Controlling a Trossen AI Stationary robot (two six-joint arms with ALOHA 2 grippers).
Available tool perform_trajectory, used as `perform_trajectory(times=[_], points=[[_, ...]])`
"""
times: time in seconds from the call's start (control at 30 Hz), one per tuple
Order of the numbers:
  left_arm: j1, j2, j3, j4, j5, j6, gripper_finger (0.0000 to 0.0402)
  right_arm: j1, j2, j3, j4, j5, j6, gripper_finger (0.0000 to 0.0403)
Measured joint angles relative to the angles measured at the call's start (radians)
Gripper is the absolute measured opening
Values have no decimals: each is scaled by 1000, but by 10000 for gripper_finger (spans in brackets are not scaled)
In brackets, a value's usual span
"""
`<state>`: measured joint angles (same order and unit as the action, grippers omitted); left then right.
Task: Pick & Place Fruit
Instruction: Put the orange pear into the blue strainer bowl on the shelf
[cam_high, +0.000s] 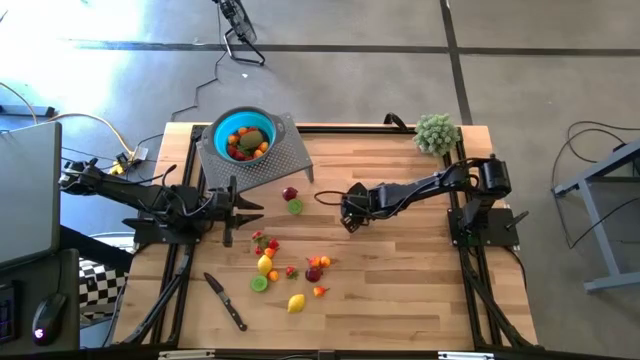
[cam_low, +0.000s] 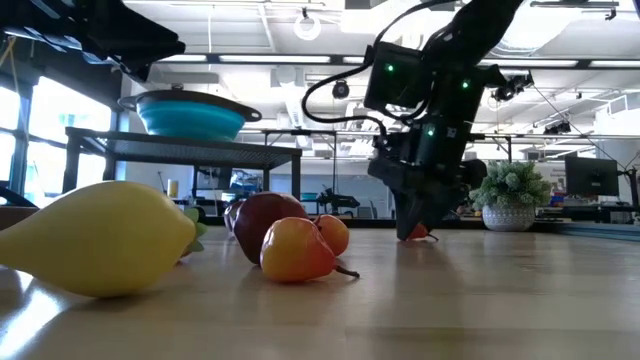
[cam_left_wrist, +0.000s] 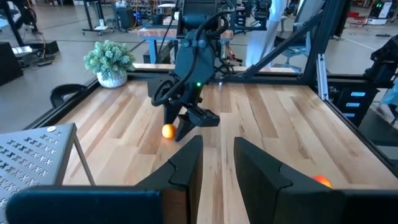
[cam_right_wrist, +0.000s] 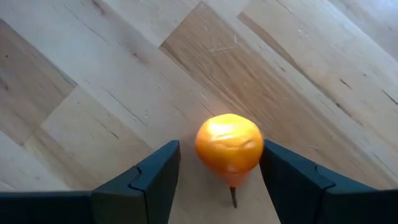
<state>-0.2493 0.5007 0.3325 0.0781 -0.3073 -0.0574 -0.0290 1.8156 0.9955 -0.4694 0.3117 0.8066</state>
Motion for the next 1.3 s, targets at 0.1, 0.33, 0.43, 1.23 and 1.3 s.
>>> perform_trajectory(times=[0.1, 0.33, 0.43, 1.23, 1.3], points=[[0, 0, 0, 0, 0, 0, 87, 0, 0, 0, 0, 0, 0, 210], [0, 0, 0, 0, 0, 0, 87, 0, 0, 0, 1, -1, 6, 210], [0, 0, 0, 0, 0, 0, 87, 0, 0, 0, 1, 0, 8, 210], [0, 0, 0, 0, 0, 0, 87, 1, -4, -2, 10, -5, 2, 124], [0, 0, 0, 0, 0, -1, 87, 1, -5, -2, 25, -14, -9, 117]])
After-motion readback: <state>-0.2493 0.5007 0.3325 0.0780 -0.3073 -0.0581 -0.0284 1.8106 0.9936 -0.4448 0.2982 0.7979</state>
